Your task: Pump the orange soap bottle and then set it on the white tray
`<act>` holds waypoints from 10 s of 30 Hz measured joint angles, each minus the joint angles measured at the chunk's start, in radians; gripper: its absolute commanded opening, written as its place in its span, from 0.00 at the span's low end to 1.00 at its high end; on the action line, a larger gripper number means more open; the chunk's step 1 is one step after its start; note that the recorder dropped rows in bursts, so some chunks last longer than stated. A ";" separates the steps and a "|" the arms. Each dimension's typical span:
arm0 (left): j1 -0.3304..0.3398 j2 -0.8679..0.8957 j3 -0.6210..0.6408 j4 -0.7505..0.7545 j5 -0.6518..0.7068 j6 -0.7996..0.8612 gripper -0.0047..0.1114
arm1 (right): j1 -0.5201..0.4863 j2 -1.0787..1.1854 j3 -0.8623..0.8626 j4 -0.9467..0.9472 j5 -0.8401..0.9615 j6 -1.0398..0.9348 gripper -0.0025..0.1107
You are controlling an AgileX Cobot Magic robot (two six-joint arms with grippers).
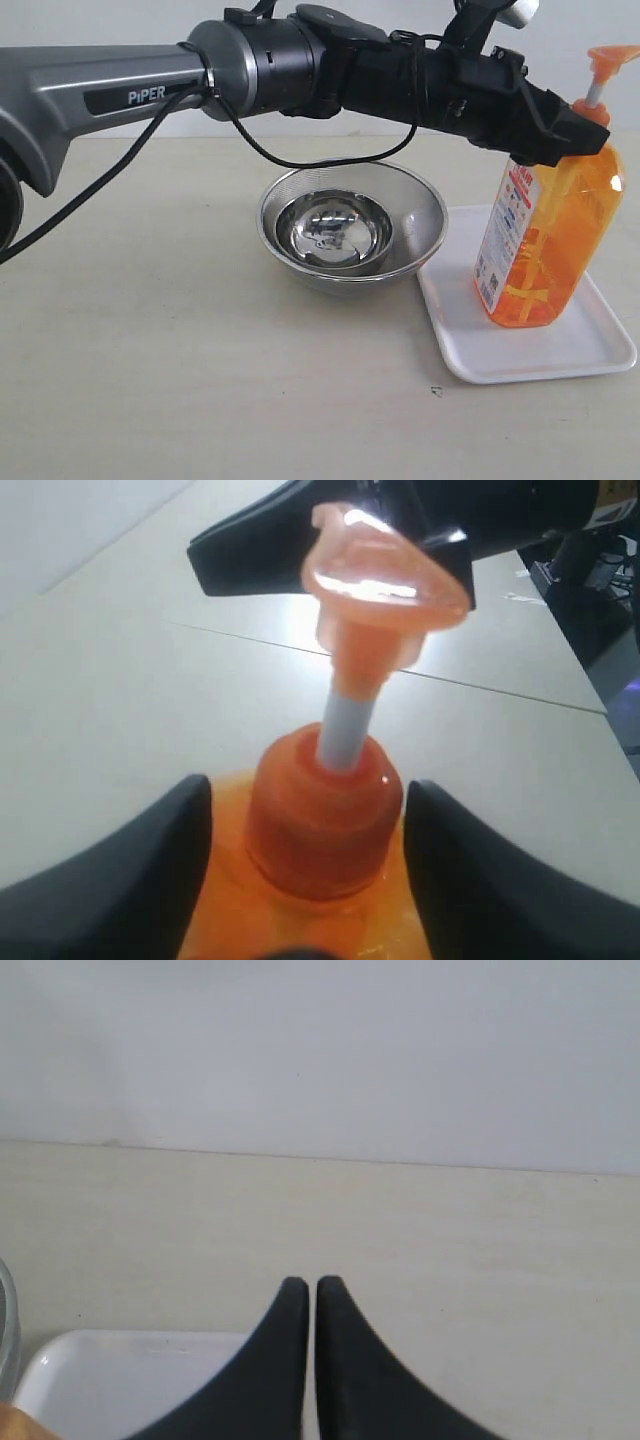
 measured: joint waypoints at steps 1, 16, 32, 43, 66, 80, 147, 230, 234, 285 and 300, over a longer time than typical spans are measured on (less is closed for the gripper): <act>0.000 0.000 0.000 0.000 0.000 0.000 0.46 | 0.000 0.000 0.000 0.000 0.000 0.002 0.02; 0.000 0.000 0.000 -0.004 -0.013 0.017 0.08 | 0.000 0.000 -0.176 -0.128 -0.204 0.298 0.02; 0.000 0.000 0.000 0.006 0.000 0.017 0.08 | 0.000 0.000 -0.198 -0.258 -0.356 0.475 0.02; 0.000 0.000 0.000 0.006 0.000 0.017 0.08 | -0.094 0.000 -0.198 -0.262 -0.437 0.455 0.02; 0.000 -0.002 0.000 0.018 0.002 0.015 0.08 | -0.068 -0.008 -0.095 -0.264 -0.465 0.324 0.02; 0.000 -0.002 0.000 0.018 0.002 0.011 0.08 | -0.060 -0.027 -0.097 -0.264 -0.397 0.291 0.02; 0.000 -0.002 0.000 0.020 0.002 0.011 0.08 | -0.059 -0.028 -0.181 -0.264 -0.516 0.438 0.02; 0.000 -0.002 0.000 0.022 0.007 0.011 0.08 | -0.059 -0.141 -0.026 -0.257 -0.469 0.555 0.02; 0.000 -0.002 0.000 0.022 0.007 0.011 0.08 | -0.059 -0.141 -0.026 -0.257 -0.477 0.562 0.02; 0.000 -0.002 0.000 0.022 0.018 0.011 0.08 | -0.059 -0.244 0.058 -0.265 -0.445 0.557 0.02; 0.000 -0.002 0.000 0.022 0.019 0.011 0.08 | -0.059 -0.244 0.058 -0.265 -0.477 0.561 0.02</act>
